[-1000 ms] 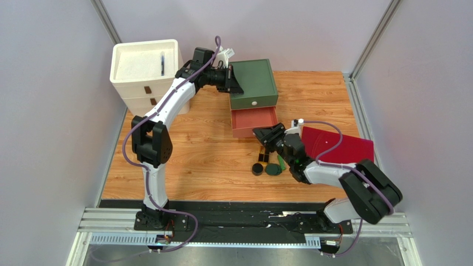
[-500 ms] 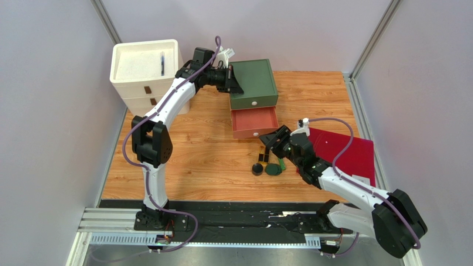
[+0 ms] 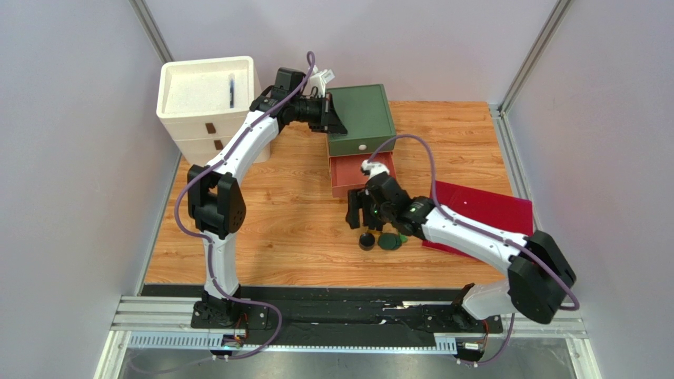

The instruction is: Organize the makeup

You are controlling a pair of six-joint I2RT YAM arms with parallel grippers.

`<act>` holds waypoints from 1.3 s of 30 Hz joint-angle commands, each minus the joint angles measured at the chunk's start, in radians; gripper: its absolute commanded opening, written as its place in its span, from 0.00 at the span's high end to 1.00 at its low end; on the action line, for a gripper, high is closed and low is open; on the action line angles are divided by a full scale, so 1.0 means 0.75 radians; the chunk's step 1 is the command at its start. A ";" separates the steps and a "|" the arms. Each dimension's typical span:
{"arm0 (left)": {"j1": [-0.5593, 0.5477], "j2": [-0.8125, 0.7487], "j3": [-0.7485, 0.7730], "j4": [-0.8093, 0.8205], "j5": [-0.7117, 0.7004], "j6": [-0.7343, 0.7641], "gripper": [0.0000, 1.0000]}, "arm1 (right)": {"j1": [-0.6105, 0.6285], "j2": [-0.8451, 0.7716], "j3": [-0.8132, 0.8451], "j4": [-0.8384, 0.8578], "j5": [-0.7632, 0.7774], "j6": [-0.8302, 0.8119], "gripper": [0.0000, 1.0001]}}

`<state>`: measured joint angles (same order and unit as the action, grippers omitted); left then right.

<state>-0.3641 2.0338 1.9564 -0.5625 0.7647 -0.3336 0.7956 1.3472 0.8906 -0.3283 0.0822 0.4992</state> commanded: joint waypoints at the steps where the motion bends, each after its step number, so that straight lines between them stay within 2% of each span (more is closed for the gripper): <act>1: 0.007 0.025 0.030 -0.046 0.011 0.048 1.00 | 0.113 0.126 0.068 -0.163 0.038 -0.140 0.25; 7: 0.007 0.025 0.020 -0.048 0.015 0.052 1.00 | 0.219 0.237 0.138 -0.272 0.128 -0.211 0.26; 16: 0.007 0.008 -0.013 -0.042 0.017 0.054 1.00 | 0.236 0.339 0.148 -0.286 0.185 -0.232 0.28; 25: 0.007 0.002 -0.048 -0.031 0.024 0.054 1.00 | 0.238 0.339 0.146 -0.374 0.246 -0.209 0.30; 31: 0.007 0.006 -0.050 -0.031 0.024 0.056 1.00 | 0.236 0.355 0.122 -0.342 0.216 -0.209 0.30; 35: 0.007 0.008 -0.058 -0.031 0.026 0.056 1.00 | 0.236 0.396 0.113 -0.313 0.201 -0.236 0.36; 39: 0.007 0.013 -0.062 -0.035 0.032 0.058 1.00 | 0.236 0.413 0.099 -0.266 0.199 -0.248 0.36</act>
<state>-0.3641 2.0338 1.9369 -0.5457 0.8032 -0.3275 0.9676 1.6447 0.9741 -0.5800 0.2337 0.3378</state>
